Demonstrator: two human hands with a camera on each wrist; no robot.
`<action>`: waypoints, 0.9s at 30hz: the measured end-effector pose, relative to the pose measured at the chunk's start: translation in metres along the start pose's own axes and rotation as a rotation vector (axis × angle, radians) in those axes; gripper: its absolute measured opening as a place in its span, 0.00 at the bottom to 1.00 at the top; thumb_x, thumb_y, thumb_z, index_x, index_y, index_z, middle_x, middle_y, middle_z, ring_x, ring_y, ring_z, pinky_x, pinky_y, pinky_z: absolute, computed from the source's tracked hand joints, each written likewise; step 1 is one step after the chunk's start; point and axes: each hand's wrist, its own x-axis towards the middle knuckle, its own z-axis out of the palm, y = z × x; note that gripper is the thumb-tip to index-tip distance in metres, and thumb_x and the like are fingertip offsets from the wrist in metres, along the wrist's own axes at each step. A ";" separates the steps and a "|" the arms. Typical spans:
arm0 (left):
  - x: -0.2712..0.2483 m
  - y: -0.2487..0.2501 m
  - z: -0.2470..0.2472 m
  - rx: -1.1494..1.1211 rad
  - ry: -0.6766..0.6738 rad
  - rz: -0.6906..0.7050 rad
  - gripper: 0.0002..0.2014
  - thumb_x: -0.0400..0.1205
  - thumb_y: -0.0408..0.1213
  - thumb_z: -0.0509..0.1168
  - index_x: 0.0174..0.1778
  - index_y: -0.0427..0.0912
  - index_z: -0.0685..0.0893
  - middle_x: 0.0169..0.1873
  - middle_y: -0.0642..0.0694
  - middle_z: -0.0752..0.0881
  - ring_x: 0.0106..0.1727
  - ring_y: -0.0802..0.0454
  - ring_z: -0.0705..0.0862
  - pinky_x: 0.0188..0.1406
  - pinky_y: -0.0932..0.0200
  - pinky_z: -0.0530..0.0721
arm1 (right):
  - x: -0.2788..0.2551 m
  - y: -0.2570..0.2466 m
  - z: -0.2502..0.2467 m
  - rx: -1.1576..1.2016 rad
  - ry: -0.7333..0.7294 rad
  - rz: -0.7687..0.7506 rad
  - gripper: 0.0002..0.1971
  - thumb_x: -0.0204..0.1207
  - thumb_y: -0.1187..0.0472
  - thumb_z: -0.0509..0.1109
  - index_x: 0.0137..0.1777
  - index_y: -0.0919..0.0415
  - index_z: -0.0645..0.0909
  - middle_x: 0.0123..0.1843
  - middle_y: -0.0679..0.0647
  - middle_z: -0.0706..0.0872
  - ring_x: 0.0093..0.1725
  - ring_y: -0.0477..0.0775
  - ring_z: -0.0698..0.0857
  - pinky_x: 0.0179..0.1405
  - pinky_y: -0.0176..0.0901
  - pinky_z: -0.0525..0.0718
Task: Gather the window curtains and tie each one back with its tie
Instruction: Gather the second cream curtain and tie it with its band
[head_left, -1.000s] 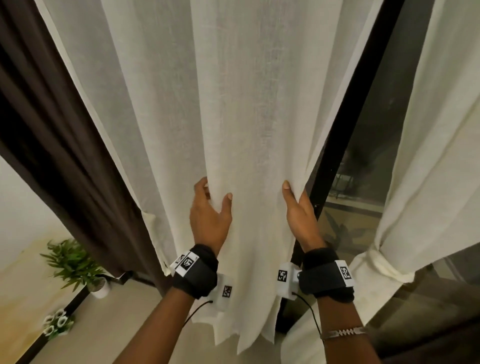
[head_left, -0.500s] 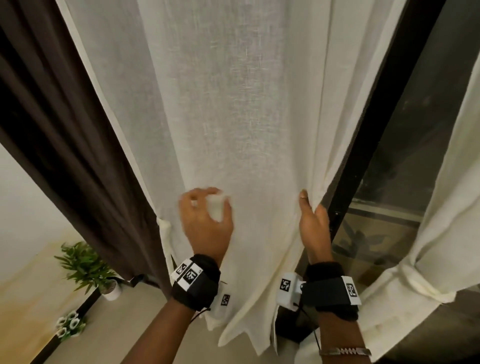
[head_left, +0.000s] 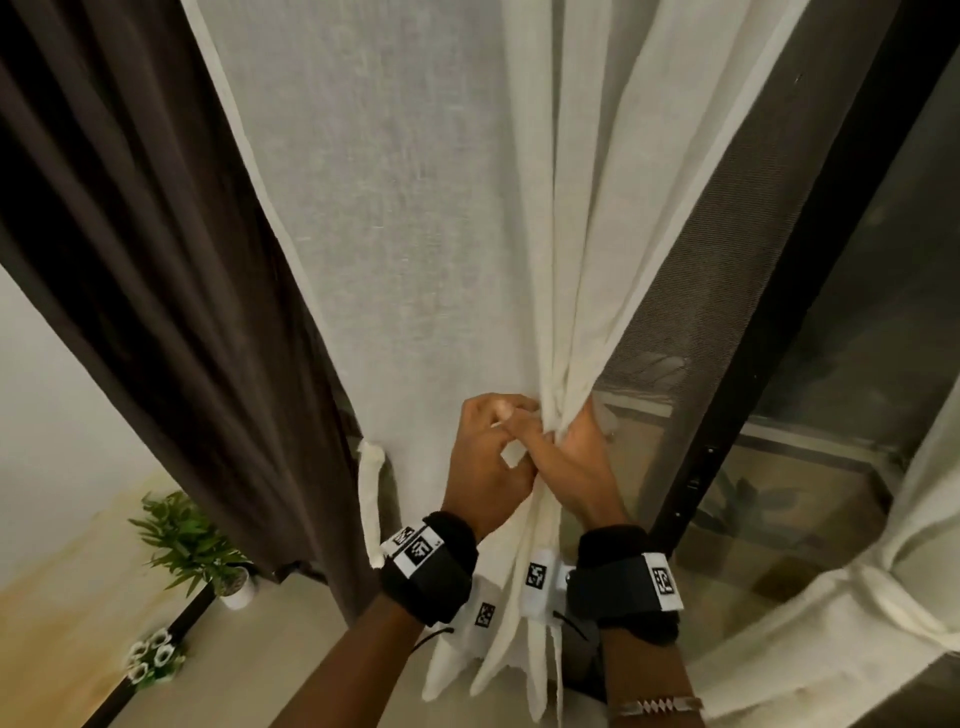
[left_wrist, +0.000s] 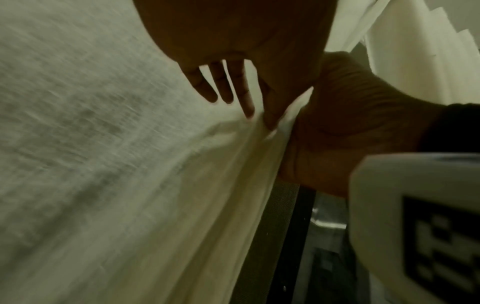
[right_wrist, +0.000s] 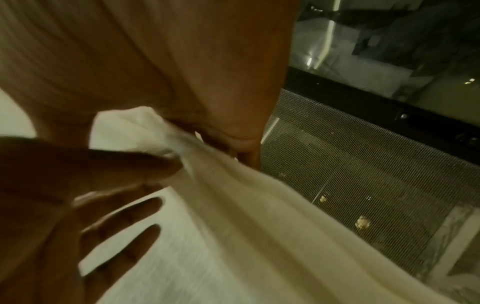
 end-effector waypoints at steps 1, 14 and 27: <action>0.001 -0.001 -0.004 -0.020 -0.028 0.033 0.08 0.83 0.41 0.74 0.55 0.47 0.95 0.65 0.57 0.86 0.70 0.44 0.79 0.76 0.68 0.68 | 0.004 -0.001 0.004 0.019 0.047 0.007 0.20 0.82 0.51 0.79 0.72 0.53 0.81 0.62 0.47 0.91 0.64 0.46 0.91 0.65 0.44 0.89; 0.064 -0.072 -0.086 -0.288 0.012 -0.716 0.38 0.79 0.65 0.76 0.81 0.51 0.78 0.73 0.51 0.89 0.75 0.49 0.86 0.81 0.39 0.81 | 0.009 -0.007 -0.018 0.084 0.275 0.135 0.29 0.93 0.43 0.60 0.89 0.54 0.69 0.73 0.45 0.76 0.82 0.54 0.74 0.79 0.41 0.66; 0.071 -0.018 -0.072 -0.513 -0.722 -0.437 0.37 0.74 0.62 0.82 0.79 0.58 0.82 0.70 0.57 0.90 0.71 0.60 0.88 0.76 0.54 0.85 | -0.007 0.007 0.034 -0.457 -0.197 -0.007 0.26 0.91 0.66 0.59 0.89 0.59 0.69 0.86 0.57 0.76 0.86 0.54 0.74 0.85 0.42 0.69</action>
